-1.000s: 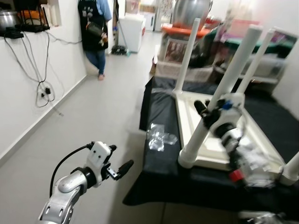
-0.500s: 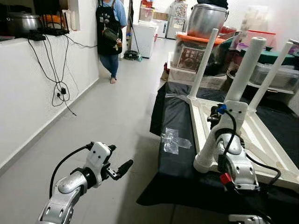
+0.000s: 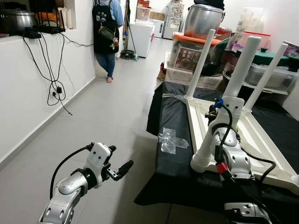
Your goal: Building children table
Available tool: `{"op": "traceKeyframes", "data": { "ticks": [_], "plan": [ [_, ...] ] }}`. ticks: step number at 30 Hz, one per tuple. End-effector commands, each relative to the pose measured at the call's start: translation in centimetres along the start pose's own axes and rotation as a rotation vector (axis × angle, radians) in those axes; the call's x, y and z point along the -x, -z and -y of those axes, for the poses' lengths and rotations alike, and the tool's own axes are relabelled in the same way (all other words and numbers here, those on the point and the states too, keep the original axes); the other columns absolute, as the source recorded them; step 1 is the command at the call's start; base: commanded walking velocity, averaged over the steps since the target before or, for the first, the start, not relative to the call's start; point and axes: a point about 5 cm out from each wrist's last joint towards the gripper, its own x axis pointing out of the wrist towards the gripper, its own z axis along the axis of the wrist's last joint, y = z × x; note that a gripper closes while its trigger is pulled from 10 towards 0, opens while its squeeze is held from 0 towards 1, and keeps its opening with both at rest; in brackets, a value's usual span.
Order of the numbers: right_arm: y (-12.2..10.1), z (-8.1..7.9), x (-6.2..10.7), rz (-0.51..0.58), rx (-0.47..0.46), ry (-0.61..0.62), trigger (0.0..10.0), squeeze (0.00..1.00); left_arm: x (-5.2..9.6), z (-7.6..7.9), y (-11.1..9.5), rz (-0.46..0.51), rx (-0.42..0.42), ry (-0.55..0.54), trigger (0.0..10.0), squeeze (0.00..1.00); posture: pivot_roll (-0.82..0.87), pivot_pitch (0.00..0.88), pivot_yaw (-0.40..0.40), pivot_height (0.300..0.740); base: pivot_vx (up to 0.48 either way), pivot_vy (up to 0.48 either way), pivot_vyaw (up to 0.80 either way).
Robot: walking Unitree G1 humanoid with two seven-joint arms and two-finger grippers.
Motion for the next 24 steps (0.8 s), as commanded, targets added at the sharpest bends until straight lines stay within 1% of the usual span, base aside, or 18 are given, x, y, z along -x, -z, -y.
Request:
{"op": "traceKeyframes", "data": {
  "ticks": [1, 6, 8, 9, 10, 11, 18, 24],
  "plan": [
    [5.5, 2.3, 0.2, -0.233, 0.054, 0.097, 0.0, 0.0, -0.2, 0.6, 0.2, -0.006, 0.009, 0.016, 10.0, 0.0, 0.05, 0.0, -0.131, 0.74, 0.0, 0.0, 0.0],
    [5.6, 2.3, 0.5, -0.228, 0.055, 0.1, 0.0, 0.0, -0.3, 0.7, 0.2, -0.003, 0.006, 0.013, 10.0, 0.0, 0.05, 0.0, -0.129, 0.74, 0.0, 0.0, 0.0],
    [5.7, 2.1, 0.7, -0.236, 0.051, 0.084, 0.0, 0.0, -0.2, 0.7, 0.2, -0.004, 0.006, 0.014, 10.0, 0.0, 0.05, 0.0, -0.129, 0.74, 0.0, 0.0, 0.0],
    [5.8, 1.9, 0.7, -0.238, 0.049, 0.074, 7.8, 0.0, -0.2, 0.7, 0.2, -0.004, 0.005, 0.014, 10.0, 0.0, 0.05, 0.0, -0.126, 0.74, 0.0, 0.0, 0.0],
    [5.8, 1.8, 0.7, -0.239, 0.048, 0.068, 7.8, 0.0, -0.2, 0.7, 0.2, -0.005, 0.004, 0.014, 10.0, 0.0, 0.05, 0.0, -0.126, 0.74, 0.0, 0.0, 0.0],
    [5.8, 1.7, 0.7, -0.238, 0.048, 0.064, 10.0, 0.0, -0.2, 0.7, 0.2, -0.005, 0.004, 0.014, 10.0, 0.0, 0.05, 0.0, -0.126, 0.74, 0.0, 0.0, 0.0],
    [5.8, 1.3, 0.6, -0.247, 0.05, 0.03, 10.0, 0.0, -0.3, 0.4, 0.1, -0.006, 0.0, 0.013, 10.0, 0.0, 0.05, 0.0, -0.123, 0.74, 0.0, 0.0, 0.0],
    [5.8, 1.2, 0.6, -0.248, 0.042, 0.029, 10.0, 0.0, -0.4, 0.3, 0.1, -0.005, -0.001, 0.013, 10.0, 0.0, 0.05, 0.0, -0.12, 0.74, 0.0, 0.0, 0.0]
  ]
}}
